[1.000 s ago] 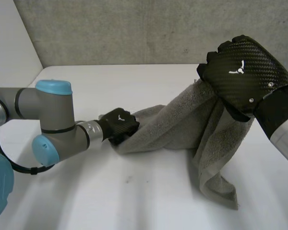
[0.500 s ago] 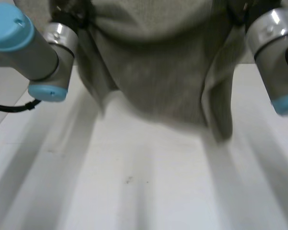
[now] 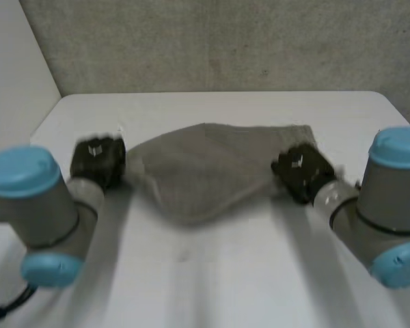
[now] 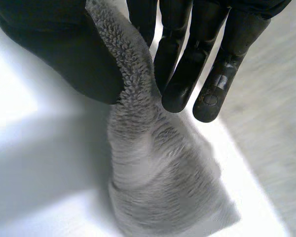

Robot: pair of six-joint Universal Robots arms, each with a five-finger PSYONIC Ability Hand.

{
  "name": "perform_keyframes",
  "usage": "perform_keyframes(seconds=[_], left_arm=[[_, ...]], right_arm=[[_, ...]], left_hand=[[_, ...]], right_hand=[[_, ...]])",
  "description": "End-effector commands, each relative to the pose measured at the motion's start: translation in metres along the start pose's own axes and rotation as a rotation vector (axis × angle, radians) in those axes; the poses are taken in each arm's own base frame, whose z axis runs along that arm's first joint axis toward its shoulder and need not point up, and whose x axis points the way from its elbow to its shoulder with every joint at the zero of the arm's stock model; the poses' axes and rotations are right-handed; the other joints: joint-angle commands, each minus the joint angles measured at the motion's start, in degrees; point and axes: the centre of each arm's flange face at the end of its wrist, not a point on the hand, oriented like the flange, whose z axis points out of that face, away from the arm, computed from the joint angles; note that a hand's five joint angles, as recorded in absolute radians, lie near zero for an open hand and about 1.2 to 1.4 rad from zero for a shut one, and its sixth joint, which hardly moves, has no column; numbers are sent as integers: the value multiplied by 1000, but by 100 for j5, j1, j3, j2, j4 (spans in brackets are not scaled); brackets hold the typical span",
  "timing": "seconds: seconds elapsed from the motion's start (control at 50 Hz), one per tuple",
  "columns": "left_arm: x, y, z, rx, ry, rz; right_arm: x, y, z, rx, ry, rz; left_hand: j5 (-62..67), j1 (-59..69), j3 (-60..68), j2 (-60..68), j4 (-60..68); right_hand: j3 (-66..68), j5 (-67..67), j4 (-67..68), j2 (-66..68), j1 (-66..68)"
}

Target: Fold the laundry

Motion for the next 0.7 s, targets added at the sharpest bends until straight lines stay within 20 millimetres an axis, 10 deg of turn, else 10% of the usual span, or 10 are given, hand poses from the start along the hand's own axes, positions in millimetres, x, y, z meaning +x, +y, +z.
perform_keyframes(seconds=[0.02,0.12,0.16,0.42,0.7], left_arm=[[7,34,-54,-210,64,62],[13,20,-83,-245,113,96],[13,9,-96,-242,132,125],[25,-42,-71,-17,273,281],[16,14,-11,-90,404,566]], right_arm=[[-25,23,-23,-129,-113,32],[-25,20,-39,-127,-116,36],[-26,20,-43,-127,-116,36],[-25,32,-43,-127,-80,43],[-22,37,-40,-105,-103,58]], left_hand=[[1130,1306,1036,1029,1026],[-1794,-1619,-1889,-1896,-1899],[-4795,-4619,-4889,-4896,-4899],[-4655,-4479,-4749,-4756,-4759],[-4133,-3957,-4227,-4234,-4237]], right_hand=[[1201,1361,1156,1330,2420],[1201,1361,1156,1330,2420],[1201,1361,1156,1330,2420],[1201,1361,1156,1330,2420],[1139,1300,1094,1269,2359]])
